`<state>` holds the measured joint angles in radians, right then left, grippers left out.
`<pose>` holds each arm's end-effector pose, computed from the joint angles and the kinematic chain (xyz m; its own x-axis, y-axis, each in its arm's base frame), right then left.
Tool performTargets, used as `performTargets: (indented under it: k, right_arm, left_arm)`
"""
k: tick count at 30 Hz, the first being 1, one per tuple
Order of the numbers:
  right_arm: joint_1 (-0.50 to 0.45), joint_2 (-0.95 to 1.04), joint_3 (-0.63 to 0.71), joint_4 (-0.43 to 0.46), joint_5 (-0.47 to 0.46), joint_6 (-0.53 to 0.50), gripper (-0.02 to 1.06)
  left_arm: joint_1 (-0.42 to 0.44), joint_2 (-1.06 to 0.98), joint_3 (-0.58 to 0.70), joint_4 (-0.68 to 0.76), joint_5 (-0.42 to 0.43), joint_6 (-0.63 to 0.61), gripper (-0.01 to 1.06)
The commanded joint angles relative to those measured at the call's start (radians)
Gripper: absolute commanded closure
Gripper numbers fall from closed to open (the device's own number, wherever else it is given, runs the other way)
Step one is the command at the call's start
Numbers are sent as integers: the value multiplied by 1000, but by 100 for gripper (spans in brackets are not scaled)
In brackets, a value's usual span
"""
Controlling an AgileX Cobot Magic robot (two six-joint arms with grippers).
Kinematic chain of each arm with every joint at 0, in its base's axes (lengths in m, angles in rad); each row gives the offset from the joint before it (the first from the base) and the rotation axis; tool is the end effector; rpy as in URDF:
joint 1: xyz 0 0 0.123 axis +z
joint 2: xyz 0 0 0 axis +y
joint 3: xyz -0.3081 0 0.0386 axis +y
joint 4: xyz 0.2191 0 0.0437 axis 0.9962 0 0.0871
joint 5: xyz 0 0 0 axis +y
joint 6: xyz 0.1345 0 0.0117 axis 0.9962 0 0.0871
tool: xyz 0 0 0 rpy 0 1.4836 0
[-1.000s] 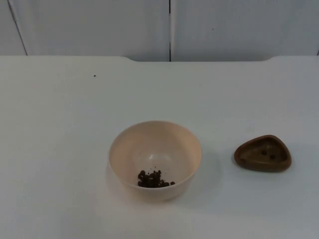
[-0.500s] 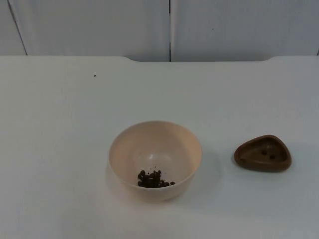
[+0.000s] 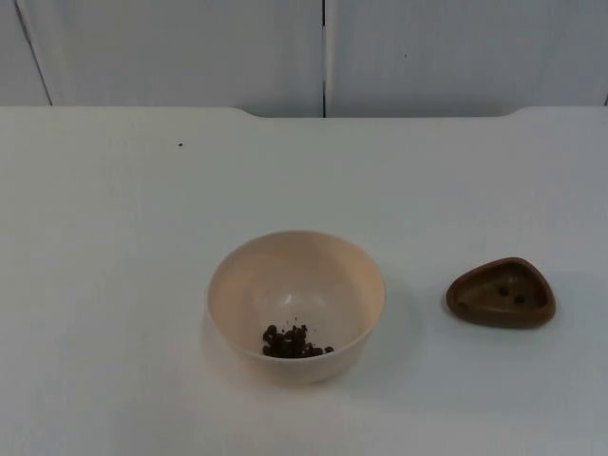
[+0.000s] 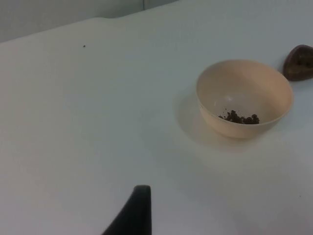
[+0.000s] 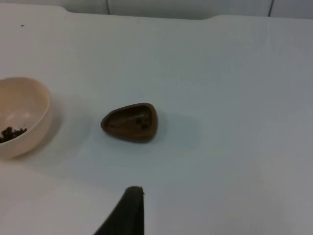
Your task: Pick up the bowl with the left hand and pour the coffee beans from the cup into the bowl with the right hand.
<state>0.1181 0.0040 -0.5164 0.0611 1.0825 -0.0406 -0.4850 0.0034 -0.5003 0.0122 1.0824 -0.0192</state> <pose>-0.0197 0.0050 0.2458 -0.4584 -0.0664 -0.8862 -0.1706 0.9852 0.0145 -0.0149 0.0095 0.2409 -0.4289 0.2108 -0.8784 0.4521 0.8920 -0.0067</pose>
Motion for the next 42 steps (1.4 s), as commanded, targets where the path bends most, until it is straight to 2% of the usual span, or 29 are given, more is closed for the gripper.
performTargets:
  k: [1, 18, 42]
  right_arm:
    - [-27, -4, 1, 6, -7, 3, -1]
    - [-50, -4, 1, 6, -7, 3, -1]
    - [-67, -4, 1, 20, -7, 3, -1]
  left_arm:
    - [-2, -3, 3, 1, -9, -3, 5]
    - [1, -3, 3, 1, -9, -3, 5]
    - [327, -3, 3, 1, -9, -3, 5]
